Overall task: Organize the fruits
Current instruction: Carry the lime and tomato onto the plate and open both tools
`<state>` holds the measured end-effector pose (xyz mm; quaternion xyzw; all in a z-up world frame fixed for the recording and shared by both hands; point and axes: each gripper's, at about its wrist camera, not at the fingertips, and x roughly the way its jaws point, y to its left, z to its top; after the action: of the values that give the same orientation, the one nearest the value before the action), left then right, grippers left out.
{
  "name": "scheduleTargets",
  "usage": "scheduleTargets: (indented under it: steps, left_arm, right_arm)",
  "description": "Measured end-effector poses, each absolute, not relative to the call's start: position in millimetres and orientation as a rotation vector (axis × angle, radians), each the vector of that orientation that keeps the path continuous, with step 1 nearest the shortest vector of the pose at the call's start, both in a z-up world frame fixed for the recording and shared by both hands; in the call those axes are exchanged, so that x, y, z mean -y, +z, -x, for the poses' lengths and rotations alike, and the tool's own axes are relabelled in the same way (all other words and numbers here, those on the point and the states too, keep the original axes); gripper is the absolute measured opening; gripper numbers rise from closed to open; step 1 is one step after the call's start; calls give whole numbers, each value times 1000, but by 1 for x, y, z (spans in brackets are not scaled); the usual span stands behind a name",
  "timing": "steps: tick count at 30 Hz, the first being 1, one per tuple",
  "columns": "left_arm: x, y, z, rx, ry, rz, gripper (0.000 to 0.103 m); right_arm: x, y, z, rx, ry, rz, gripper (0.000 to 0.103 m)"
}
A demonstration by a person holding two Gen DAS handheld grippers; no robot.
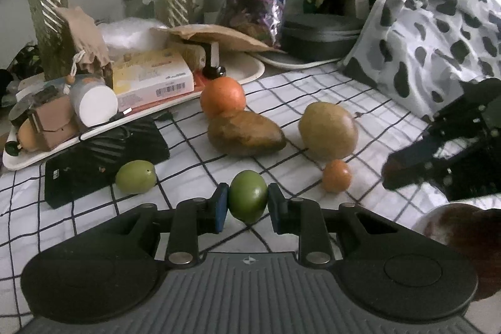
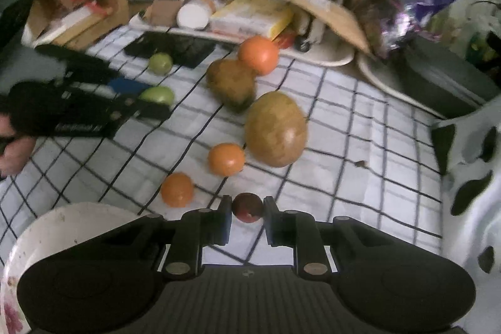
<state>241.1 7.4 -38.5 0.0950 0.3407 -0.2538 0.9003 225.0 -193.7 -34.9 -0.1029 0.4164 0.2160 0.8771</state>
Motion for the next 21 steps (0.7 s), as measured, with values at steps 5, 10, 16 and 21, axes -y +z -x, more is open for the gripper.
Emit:
scheduleTargets:
  steps: [5, 10, 16, 21]
  left_arm:
    - [-10, -30, -221, -687, -527, -172, 26]
    - [-13, -22, -199, -670, -522, -146, 26]
    - [-13, -14, -171, -656, -526, -129, 26]
    - [-14, -9, -147, -645, -525, -117, 26]
  right_arm:
    - [208, -22, -216, -808, 416, 157, 21]
    - [217, -6, -198, -739, 396, 93, 21]
    - [231, 7, -171, -708, 358, 25, 21]
    - [235, 10, -146, -709, 360, 1, 21]
